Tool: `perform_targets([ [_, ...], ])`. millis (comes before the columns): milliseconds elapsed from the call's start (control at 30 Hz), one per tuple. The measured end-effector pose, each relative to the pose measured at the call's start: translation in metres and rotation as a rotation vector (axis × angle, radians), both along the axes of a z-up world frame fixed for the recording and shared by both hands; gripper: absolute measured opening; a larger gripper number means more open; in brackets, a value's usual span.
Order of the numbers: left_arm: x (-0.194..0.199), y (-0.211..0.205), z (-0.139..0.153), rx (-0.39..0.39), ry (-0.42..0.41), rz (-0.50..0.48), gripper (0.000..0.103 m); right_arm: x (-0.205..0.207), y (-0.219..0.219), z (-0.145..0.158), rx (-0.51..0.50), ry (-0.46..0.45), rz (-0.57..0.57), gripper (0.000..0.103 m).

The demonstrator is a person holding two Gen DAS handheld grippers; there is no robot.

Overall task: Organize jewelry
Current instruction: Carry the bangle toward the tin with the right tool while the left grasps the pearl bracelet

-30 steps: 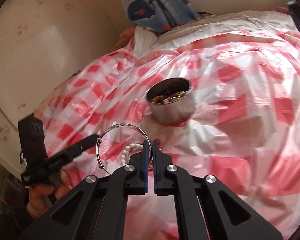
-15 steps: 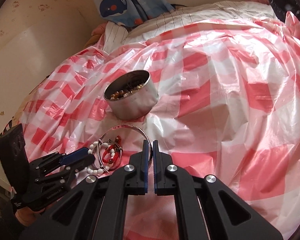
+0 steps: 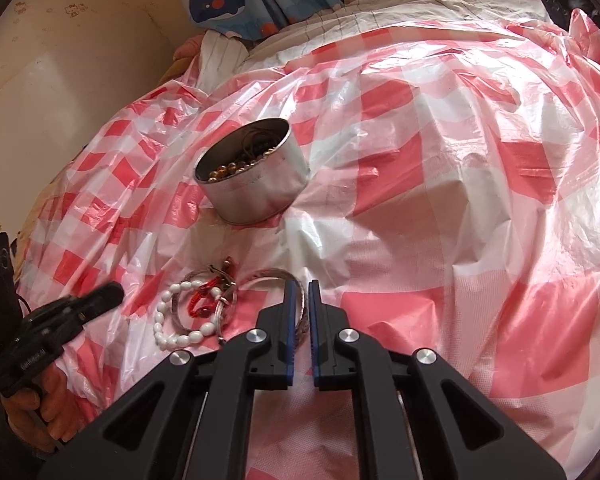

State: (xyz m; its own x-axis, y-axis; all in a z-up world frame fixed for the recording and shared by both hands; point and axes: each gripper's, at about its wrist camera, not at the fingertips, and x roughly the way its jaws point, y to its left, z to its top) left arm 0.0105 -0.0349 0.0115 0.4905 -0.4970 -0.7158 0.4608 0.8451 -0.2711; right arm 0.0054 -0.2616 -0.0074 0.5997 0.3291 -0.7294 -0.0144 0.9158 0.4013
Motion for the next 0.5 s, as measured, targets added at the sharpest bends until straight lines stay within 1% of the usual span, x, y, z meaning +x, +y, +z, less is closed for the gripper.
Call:
perform_targets([
  [33, 0.002, -0.003, -0.004, 0.008, 0.005, 0.004, 0.048, 0.000, 0.000, -0.001, 0.000, 0.003, 0.000, 0.008],
  [67, 0.003, -0.006, -0.008, 0.021, 0.009, 0.012, 0.050, 0.001, 0.000, -0.001, -0.004, 0.007, 0.001, 0.009],
  [100, 0.003, -0.007, -0.012, 0.029, 0.010, 0.019, 0.049, 0.001, 0.001, -0.002, -0.005, 0.011, 0.002, 0.013],
  [133, 0.004, -0.009, -0.016, 0.033, 0.014, 0.027, 0.046, 0.002, 0.002, -0.004, -0.012, 0.020, 0.006, 0.016],
  [167, 0.003, -0.010, -0.018, 0.038, 0.011, 0.033, 0.024, 0.003, 0.004, -0.005, -0.020, 0.025, 0.011, 0.019],
  [200, 0.003, -0.011, -0.018, 0.046, 0.007, 0.031, 0.014, 0.003, 0.006, -0.007, -0.037, 0.031, 0.016, 0.019],
  [233, 0.002, -0.010, -0.017, 0.040, 0.003, 0.028, 0.006, 0.004, 0.009, -0.008, -0.058, 0.037, 0.022, 0.019],
  [267, 0.001, -0.009, -0.014, 0.032, 0.001, 0.022, 0.006, 0.004, 0.012, -0.009, -0.074, 0.041, 0.026, 0.019],
  [333, -0.008, -0.007, -0.001, 0.010, -0.024, 0.012, 0.006, 0.004, 0.014, -0.010, -0.086, 0.038, 0.036, 0.014],
  [467, -0.015, 0.007, 0.026, -0.081, -0.057, 0.017, 0.006, 0.001, 0.013, -0.006, -0.081, 0.016, 0.031, 0.008],
  [500, -0.015, 0.010, 0.031, -0.092, -0.064, 0.026, 0.006, 0.000, 0.012, -0.004, -0.071, 0.004, 0.021, 0.008],
])
